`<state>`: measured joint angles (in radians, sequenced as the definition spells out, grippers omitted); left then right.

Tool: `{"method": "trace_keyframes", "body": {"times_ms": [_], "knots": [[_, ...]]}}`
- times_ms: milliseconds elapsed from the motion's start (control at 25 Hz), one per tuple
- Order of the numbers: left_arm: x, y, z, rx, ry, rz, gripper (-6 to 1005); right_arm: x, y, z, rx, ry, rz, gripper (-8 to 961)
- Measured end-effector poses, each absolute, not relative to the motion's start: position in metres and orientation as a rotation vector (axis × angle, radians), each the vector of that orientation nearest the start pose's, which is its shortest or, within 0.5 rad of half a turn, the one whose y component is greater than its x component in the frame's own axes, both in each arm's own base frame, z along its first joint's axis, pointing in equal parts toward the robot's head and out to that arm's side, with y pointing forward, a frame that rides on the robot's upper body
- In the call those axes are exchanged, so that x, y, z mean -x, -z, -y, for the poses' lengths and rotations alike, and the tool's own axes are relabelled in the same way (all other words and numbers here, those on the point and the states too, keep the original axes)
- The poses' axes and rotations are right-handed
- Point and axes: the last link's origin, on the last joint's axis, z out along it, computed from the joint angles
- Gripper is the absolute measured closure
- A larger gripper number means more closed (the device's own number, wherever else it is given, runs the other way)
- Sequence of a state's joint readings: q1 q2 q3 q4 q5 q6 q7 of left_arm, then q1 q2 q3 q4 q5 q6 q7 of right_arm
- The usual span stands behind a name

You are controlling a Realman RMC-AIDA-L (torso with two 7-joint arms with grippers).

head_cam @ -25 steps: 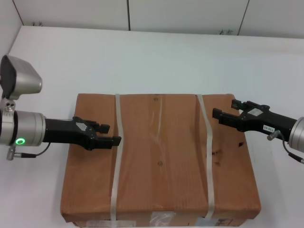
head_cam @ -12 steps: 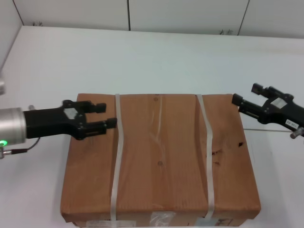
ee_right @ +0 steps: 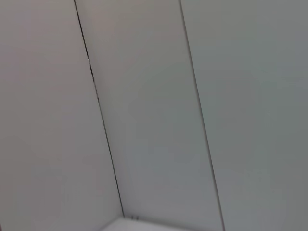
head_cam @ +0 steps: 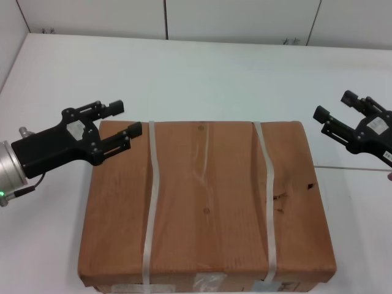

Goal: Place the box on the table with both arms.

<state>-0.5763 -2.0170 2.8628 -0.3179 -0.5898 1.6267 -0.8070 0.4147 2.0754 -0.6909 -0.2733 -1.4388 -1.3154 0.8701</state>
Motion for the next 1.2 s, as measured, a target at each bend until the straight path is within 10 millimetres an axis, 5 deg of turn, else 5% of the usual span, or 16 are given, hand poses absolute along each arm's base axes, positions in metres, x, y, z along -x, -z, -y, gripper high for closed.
{"method": "trace_keyframes", "body": {"times_ms": [400, 920, 1200], "knots": [[0.300, -0.002, -0.283, 2.261, 0.990, 0.197, 394, -0.310, 0.023, -0.303, 2.103, -0.932, -0.538, 122], [0.285, -0.010, -0.273, 2.805, 0.981, 0.135, 388, -0.255, 0.041, -0.306, 2.754, -0.895, -0.321, 122], [0.279, -0.003, -0.270, 2.910, 0.977, 0.126, 386, -0.247, 0.044, -0.306, 2.847, -0.866, -0.310, 122]]}}
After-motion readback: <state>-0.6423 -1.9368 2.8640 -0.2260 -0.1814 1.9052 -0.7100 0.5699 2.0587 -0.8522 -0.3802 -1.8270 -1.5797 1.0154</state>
